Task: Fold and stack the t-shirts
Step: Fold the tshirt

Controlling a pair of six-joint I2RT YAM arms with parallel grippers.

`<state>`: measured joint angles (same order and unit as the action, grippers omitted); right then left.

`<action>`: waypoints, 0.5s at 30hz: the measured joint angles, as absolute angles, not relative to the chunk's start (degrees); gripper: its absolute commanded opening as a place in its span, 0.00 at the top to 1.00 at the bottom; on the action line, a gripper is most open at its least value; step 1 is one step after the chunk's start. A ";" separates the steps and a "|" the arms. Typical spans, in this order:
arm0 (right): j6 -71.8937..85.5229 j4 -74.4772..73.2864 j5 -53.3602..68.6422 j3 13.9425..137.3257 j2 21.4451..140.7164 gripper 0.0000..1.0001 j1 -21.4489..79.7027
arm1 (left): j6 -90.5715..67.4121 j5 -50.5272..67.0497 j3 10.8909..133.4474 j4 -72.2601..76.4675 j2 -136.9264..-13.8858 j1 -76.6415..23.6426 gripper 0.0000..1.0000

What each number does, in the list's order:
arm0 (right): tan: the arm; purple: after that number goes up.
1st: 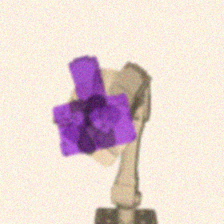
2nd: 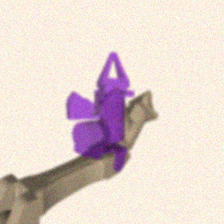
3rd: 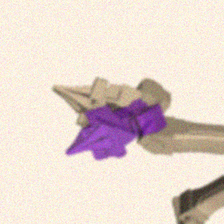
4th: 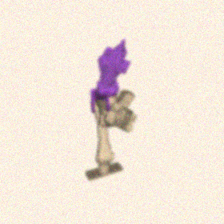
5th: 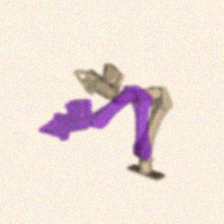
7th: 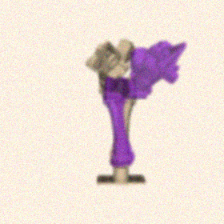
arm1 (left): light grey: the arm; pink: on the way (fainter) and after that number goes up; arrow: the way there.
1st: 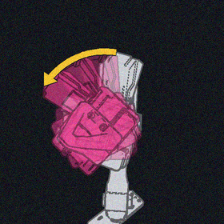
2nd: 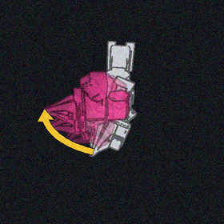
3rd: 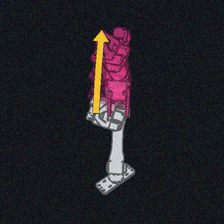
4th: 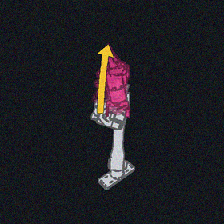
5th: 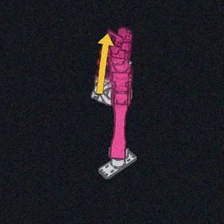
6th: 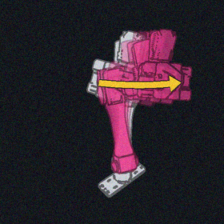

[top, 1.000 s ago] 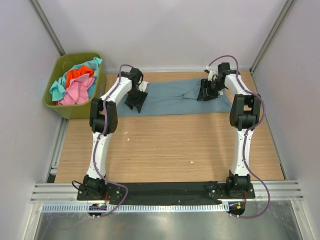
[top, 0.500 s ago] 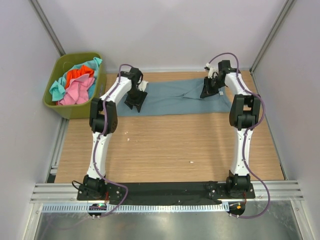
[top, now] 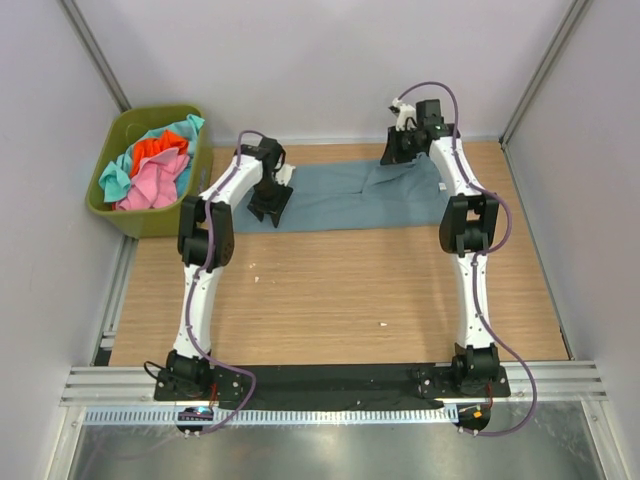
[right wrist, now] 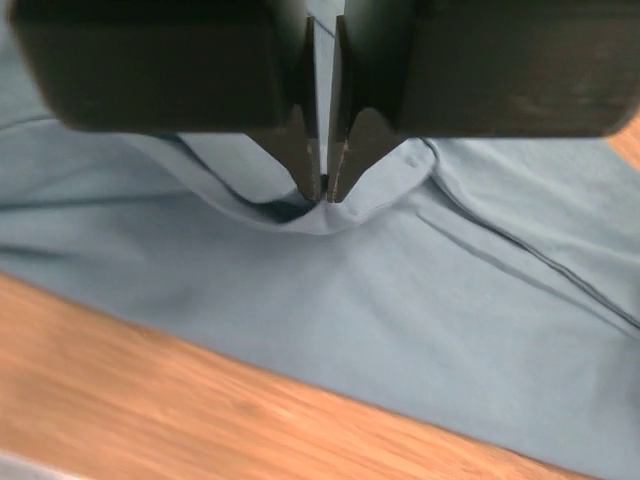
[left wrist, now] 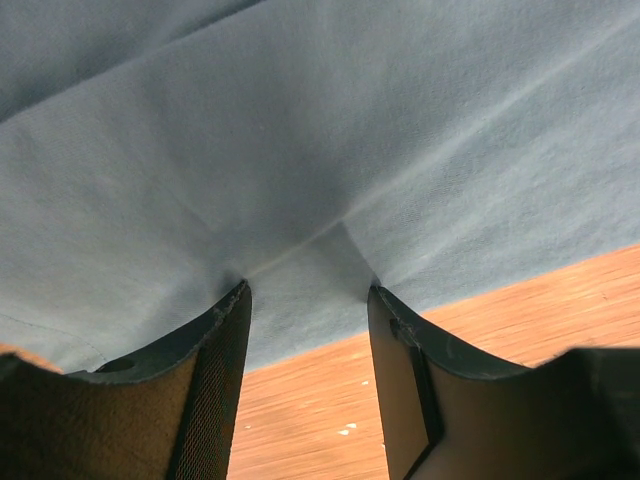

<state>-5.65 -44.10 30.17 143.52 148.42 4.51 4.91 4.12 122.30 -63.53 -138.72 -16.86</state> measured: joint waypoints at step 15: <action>-6.07 -42.04 22.17 139.39 140.29 0.49 7.11 | 4.97 2.61 121.23 -63.64 -137.93 -16.84 0.48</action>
